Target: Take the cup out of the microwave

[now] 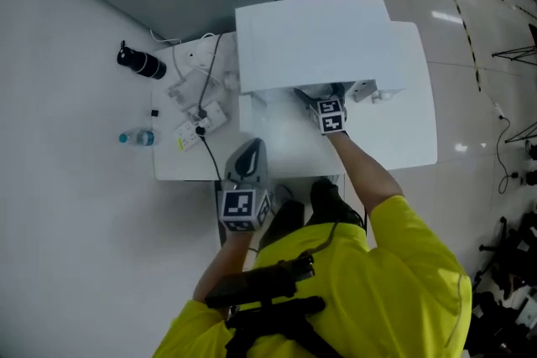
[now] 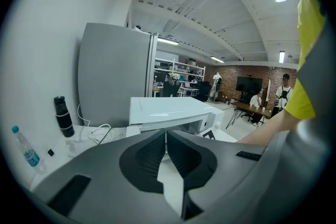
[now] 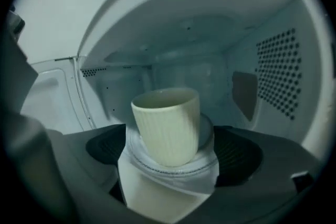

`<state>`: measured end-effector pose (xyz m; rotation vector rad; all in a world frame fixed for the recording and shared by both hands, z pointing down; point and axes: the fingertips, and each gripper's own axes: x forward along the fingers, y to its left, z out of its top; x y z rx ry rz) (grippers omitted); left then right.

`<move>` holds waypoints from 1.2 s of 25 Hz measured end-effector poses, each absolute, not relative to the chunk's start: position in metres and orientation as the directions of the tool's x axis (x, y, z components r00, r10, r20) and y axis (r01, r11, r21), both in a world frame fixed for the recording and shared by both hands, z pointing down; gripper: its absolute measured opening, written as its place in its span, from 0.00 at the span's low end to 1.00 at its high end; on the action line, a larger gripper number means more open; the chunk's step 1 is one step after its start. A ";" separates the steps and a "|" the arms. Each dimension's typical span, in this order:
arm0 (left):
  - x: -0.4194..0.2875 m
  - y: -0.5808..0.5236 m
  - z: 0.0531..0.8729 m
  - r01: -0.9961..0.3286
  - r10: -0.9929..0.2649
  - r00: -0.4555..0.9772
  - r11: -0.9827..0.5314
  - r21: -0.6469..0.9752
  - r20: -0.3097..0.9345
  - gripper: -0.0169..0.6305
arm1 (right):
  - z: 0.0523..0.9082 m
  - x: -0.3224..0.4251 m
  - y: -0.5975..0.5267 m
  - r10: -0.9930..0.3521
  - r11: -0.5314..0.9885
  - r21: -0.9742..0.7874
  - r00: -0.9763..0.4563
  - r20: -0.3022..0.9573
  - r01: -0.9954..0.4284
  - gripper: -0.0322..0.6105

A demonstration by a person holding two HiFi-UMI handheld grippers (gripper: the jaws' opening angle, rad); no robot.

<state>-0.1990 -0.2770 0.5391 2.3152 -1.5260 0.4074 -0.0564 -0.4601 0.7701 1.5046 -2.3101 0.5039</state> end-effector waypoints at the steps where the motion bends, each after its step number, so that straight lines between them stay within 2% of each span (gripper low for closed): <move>1: -0.198 -0.281 0.542 -0.923 -0.824 0.381 -0.362 0.126 0.419 0.03 | 0.772 -0.060 -0.470 -0.803 0.388 -0.088 -0.383 0.457 -0.918 0.88; 6: -0.202 -0.289 0.543 -0.932 -0.833 0.363 -0.333 0.145 0.419 0.03 | 0.774 -0.079 -0.506 -0.813 0.401 -0.060 -0.385 0.438 -0.914 0.88; 8: -0.204 -0.288 0.542 -0.932 -0.835 0.361 -0.332 0.143 0.416 0.03 | 0.779 -0.080 -0.512 -0.814 0.393 -0.031 -0.363 0.454 -0.919 0.81; 12: -0.209 -0.288 0.544 -0.935 -0.840 0.353 -0.325 0.139 0.411 0.03 | 0.772 -0.077 -0.503 -0.805 0.396 -0.020 -0.358 0.474 -0.918 0.79; 19: -0.203 -0.288 0.547 -0.924 -0.834 0.381 -0.355 0.141 0.398 0.03 | 0.678 -0.079 -0.357 -0.756 0.533 -0.058 -0.505 0.415 -0.844 0.79; 22: -0.194 -0.283 0.545 -0.909 -0.821 0.416 -0.394 0.140 0.391 0.03 | 0.618 -0.070 -0.281 -0.751 0.543 -0.126 -0.547 0.370 -0.830 0.79; 25: -0.184 -0.274 0.545 -0.892 -0.805 0.448 -0.432 0.133 0.388 0.03 | 0.597 -0.035 -0.232 -0.773 0.500 -0.148 -0.516 0.369 -0.854 0.79; 30: -0.155 -0.262 0.543 -0.850 -0.758 0.522 -0.501 0.165 0.391 0.03 | 0.639 0.088 -0.214 -0.855 0.240 -0.132 -0.274 0.440 -0.962 0.79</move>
